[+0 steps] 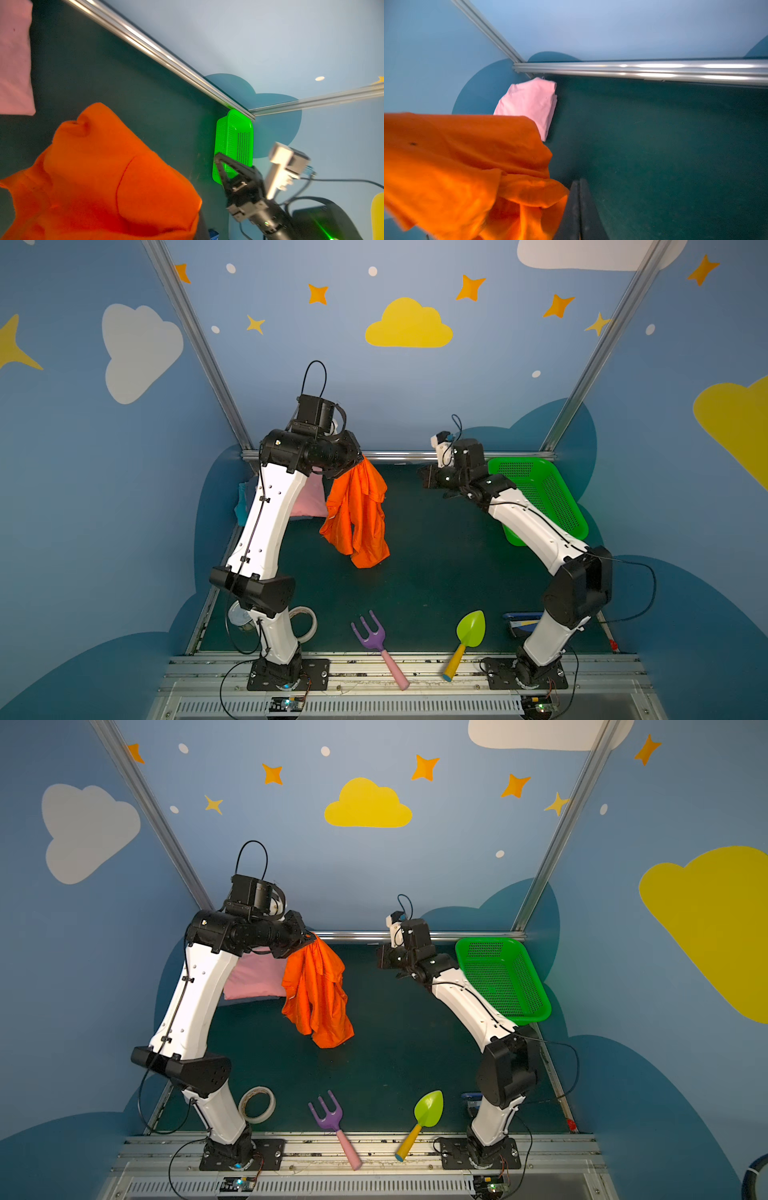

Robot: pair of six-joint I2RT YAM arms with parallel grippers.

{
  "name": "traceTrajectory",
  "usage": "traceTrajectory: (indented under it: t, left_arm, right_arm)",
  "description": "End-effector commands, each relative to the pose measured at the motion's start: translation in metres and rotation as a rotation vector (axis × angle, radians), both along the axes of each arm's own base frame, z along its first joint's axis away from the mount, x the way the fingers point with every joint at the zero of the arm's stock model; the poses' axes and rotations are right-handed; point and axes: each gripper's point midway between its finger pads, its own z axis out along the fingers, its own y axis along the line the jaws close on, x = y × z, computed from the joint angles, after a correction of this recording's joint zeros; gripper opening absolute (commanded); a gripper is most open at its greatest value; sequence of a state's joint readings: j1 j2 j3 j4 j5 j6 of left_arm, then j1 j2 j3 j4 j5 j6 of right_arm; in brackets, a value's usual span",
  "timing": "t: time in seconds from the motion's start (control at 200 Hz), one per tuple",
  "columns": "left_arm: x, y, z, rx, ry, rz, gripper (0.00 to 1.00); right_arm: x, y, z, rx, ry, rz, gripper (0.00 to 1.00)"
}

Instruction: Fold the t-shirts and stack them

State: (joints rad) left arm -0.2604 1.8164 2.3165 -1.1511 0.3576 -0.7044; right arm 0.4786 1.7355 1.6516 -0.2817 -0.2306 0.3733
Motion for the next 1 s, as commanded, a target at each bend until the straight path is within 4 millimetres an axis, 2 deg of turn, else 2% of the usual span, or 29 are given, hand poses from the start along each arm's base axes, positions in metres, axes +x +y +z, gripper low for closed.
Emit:
traceTrajectory:
  t: [0.0, 0.075, 0.165, 0.19, 0.21, 0.26, 0.36, 0.431, 0.506, 0.536, 0.601, 0.676, 0.716, 0.746, 0.806, 0.896, 0.996]
  left_arm:
    - [0.006, -0.003, 0.008, -0.107, -0.014, -0.029, 0.04]
    - [0.011, -0.008, -0.003, -0.127, 0.012, -0.038, 0.04]
    - [0.019, -0.024, -0.012, -0.182, 0.039, -0.079, 0.04]
    - [0.021, -0.031, -0.015, -0.195, 0.046, -0.096, 0.07]
    - [0.023, -0.036, -0.017, -0.205, 0.052, -0.110, 0.11]
    - [0.025, -0.049, -0.022, -0.225, 0.068, -0.149, 0.25]
    - [0.025, -0.071, -0.030, -0.237, 0.091, -0.225, 0.66]
    - [0.022, -0.078, -0.037, -0.213, 0.112, -0.260, 0.77]
    - [0.021, -0.075, -0.049, -0.169, 0.137, -0.261, 0.78]
    - [0.021, -0.071, -0.056, -0.141, 0.151, -0.249, 0.75]
    - [0.021, -0.054, -0.079, -0.046, 0.191, -0.202, 0.61]
    - [0.020, -0.027, -0.112, 0.104, 0.246, -0.130, 0.34]
    - [0.018, -0.014, -0.130, 0.180, 0.276, -0.100, 0.27]
    - [0.018, -0.006, -0.143, 0.229, 0.297, -0.084, 0.25]
    - [0.014, 0.006, -0.171, 0.302, 0.342, -0.071, 0.27]
    - [0.009, 0.009, -0.210, 0.333, 0.418, -0.106, 0.49]
    - [0.005, 0.010, -0.247, 0.360, 0.492, -0.129, 0.60]
  right_arm:
    - [-0.002, -0.034, 0.049, 0.038, -0.063, -0.057, 0.00]
    - [-0.006, -0.056, 0.064, 0.018, -0.097, -0.094, 0.00]
    - [-0.017, -0.064, 0.065, -0.022, -0.112, -0.096, 0.00]
    - [-0.021, -0.064, 0.064, -0.023, -0.111, -0.090, 0.00]
    - [-0.023, -0.063, 0.061, -0.025, -0.106, -0.086, 0.01]
    - [-0.029, -0.060, 0.051, -0.025, -0.087, -0.071, 0.14]
    - [-0.039, -0.050, 0.026, -0.046, -0.038, -0.032, 0.40]
    - [-0.043, -0.040, 0.009, -0.078, -0.010, 0.004, 0.54]
    - [-0.049, -0.026, -0.013, -0.133, 0.018, 0.048, 0.61]
    - [-0.052, -0.019, -0.022, -0.160, 0.031, 0.071, 0.63]
    - [-0.057, -0.007, -0.041, -0.214, 0.059, 0.118, 0.65]
    - [-0.059, 0.005, -0.067, -0.272, 0.106, 0.157, 0.64]
    - [-0.059, 0.009, -0.081, -0.294, 0.137, 0.173, 0.63]
    - [-0.058, 0.012, -0.091, -0.304, 0.161, 0.181, 0.60]
    - [-0.055, 0.017, -0.108, -0.313, 0.209, 0.194, 0.53]
    - [-0.049, 0.028, -0.130, -0.317, 0.281, 0.226, 0.47]
    - [-0.041, 0.040, -0.149, -0.314, 0.375, 0.239, 0.46]
